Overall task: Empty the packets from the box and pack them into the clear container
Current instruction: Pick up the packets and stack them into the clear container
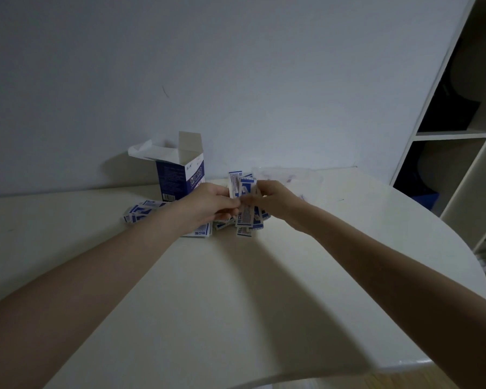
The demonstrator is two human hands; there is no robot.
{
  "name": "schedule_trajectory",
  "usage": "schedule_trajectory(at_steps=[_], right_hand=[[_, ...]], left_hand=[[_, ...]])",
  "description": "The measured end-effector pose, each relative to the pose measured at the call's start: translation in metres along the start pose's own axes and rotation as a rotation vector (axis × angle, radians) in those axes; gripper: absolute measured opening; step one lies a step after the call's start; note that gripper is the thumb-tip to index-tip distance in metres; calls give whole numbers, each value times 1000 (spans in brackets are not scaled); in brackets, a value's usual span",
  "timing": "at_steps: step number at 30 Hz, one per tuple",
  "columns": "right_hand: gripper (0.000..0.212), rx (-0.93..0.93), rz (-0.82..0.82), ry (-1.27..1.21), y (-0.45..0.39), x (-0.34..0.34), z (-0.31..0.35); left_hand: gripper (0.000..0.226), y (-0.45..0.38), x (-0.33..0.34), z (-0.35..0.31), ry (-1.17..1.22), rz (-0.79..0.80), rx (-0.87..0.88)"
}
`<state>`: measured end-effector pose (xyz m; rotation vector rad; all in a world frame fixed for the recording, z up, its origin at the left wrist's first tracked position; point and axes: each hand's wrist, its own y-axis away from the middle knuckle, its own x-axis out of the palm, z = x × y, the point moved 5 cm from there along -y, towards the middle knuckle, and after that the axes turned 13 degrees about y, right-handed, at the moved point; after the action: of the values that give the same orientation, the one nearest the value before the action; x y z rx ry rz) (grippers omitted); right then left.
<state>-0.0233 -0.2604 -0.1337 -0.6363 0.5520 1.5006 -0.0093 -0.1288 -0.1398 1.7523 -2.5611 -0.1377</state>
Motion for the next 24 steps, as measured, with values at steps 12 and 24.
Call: schedule_trajectory(at_steps=[12, 24], right_hand=[[21, 170, 201, 139, 7, 7, -27], [25, 43, 31, 425, 9, -33, 0]], left_hand=[[4, 2, -16, 6, -418, -142, 54], [16, 4, -19, -21, -780, -171, 193]])
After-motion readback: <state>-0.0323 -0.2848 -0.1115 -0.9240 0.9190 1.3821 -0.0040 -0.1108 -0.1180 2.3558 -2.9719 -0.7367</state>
